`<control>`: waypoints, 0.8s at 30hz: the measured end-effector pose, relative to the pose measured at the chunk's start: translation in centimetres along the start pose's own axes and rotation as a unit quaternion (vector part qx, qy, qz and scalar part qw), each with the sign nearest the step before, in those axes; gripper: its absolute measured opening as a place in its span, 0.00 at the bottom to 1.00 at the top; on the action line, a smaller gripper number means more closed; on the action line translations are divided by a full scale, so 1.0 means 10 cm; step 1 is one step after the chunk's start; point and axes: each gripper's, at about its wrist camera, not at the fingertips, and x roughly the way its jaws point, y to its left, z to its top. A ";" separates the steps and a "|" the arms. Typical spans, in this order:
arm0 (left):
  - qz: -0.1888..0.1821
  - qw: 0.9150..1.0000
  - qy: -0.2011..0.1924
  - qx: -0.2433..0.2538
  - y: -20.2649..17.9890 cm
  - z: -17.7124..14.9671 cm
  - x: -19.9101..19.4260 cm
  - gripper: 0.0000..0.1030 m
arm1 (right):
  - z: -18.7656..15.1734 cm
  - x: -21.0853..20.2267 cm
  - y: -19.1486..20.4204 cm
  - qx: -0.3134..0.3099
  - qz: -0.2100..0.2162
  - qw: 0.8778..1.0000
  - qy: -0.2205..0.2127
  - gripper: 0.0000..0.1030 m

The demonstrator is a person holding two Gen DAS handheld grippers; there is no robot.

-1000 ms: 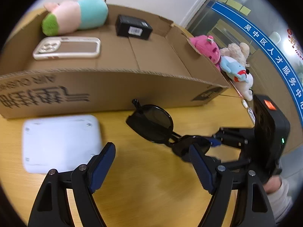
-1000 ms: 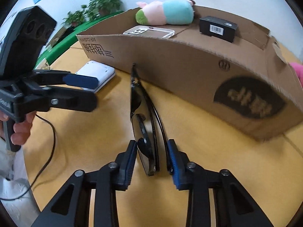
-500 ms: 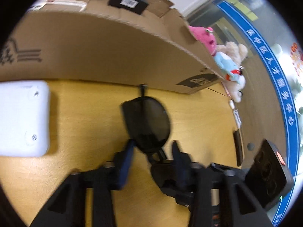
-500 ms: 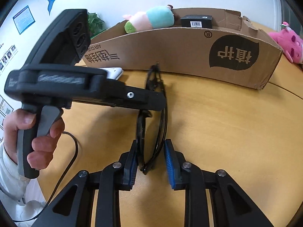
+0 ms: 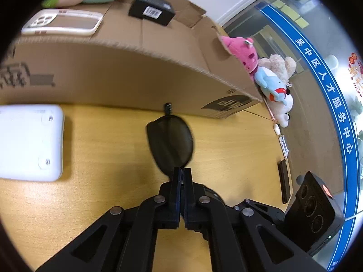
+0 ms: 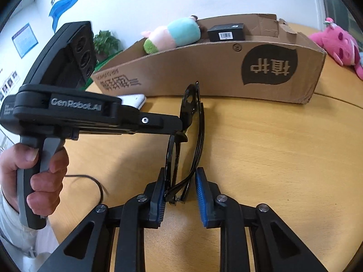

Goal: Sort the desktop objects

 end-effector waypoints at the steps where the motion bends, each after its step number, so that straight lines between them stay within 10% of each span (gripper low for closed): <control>1: 0.001 1.000 -0.001 0.004 -0.02 0.00 -0.01 0.01 | 0.01 -0.01 0.01 -0.003 -0.002 1.000 0.000 0.22; 16: 0.006 0.999 0.004 -0.049 0.16 -0.11 -0.16 0.05 | -0.05 0.07 -0.04 0.027 0.018 0.999 0.013 0.20; 20: 0.009 0.998 -0.022 -0.050 0.15 -0.16 -0.30 0.40 | -0.05 0.06 -0.06 0.027 0.012 0.999 0.015 0.20; 24: 0.031 0.998 -0.040 -0.038 0.15 -0.13 -0.36 0.51 | -0.05 0.04 -0.03 0.013 0.010 0.999 0.029 0.25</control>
